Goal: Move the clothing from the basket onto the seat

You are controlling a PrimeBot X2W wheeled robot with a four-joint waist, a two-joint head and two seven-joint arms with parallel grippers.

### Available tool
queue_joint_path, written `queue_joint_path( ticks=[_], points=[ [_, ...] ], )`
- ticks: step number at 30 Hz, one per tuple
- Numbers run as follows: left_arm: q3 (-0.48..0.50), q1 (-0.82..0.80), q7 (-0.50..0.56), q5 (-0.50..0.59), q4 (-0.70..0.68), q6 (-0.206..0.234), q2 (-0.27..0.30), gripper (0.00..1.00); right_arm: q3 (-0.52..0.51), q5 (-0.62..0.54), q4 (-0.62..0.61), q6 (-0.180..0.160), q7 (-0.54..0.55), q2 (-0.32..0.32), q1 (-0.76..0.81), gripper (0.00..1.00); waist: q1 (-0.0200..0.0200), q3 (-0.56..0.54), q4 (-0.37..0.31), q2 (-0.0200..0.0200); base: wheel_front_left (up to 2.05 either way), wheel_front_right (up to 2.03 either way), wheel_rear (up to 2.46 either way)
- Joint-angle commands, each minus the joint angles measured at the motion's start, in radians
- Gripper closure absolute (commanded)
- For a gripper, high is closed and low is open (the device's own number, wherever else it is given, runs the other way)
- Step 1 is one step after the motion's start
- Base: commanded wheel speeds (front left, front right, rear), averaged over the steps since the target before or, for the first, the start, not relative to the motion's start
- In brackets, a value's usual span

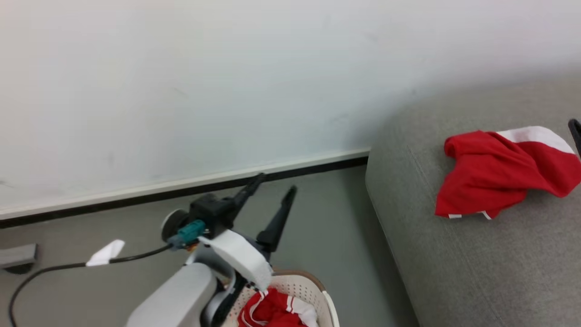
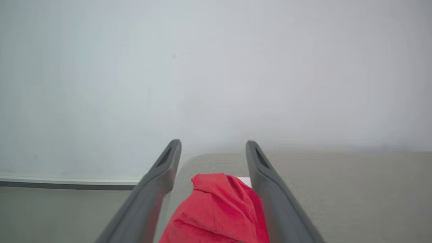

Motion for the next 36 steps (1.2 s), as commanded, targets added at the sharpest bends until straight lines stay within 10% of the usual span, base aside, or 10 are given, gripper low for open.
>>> queue_joint_path(
  ticks=[1, 20, 36],
  points=[
    [0.016, 0.021, 0.000, -0.011, -0.009, 0.009, 0.020, 0.00, -0.007, -0.015, -0.010, -0.002, -0.033, 0.012, 0.015, 0.00, 0.0004, -0.025, 0.023, -0.0001, 0.00, 0.00, 0.00],
    [0.323, 0.261, 0.000, 0.003, -0.115, 0.150, 0.135, 0.00, -0.360, -0.391, -0.241, -0.002, -0.165, 0.301, 0.318, 0.00, 0.0004, -0.071, 0.173, -0.0001, 0.00, 0.00, 0.00],
    [0.624, 0.553, 0.000, 0.251, -0.220, 0.140, 0.021, 0.00, -0.559, -0.685, -0.449, -0.002, -0.165, 0.552, 0.689, 0.00, 0.0004, -0.095, 0.218, -0.0001, 0.00, 0.00, 0.00]
  ],
)
